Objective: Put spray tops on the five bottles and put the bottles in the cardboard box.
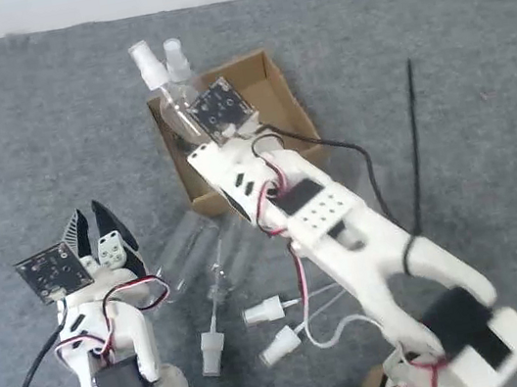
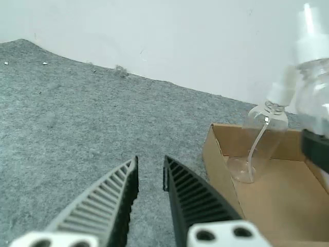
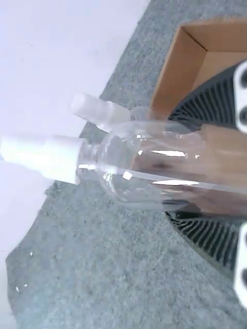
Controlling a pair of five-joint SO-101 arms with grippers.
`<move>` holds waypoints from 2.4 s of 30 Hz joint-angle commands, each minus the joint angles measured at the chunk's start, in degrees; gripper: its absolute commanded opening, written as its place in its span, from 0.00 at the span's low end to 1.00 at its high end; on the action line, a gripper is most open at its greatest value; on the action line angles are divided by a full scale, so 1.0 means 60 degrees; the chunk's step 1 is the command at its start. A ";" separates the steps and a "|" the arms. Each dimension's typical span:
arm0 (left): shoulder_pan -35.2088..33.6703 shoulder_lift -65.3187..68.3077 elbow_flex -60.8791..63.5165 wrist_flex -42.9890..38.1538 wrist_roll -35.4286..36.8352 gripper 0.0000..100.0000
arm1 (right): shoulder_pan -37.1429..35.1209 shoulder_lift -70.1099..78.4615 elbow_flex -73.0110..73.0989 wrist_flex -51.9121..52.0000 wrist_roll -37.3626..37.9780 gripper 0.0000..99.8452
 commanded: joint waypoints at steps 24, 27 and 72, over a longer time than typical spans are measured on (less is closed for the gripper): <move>-0.0777 -0.0161 -0.0110 -0.1802 0.1861 0.09 | -0.2645 -0.5311 0.3927 -0.0022 0.0132 0.03; -0.0806 -0.0161 -0.0110 -0.1788 0.2300 0.14 | -0.2894 -0.5311 0.4088 -0.0022 0.0132 0.03; 0.0498 -0.0161 -0.0505 -0.1216 0.1099 0.14 | -0.2747 -0.3451 0.3897 -0.1033 0.0806 0.03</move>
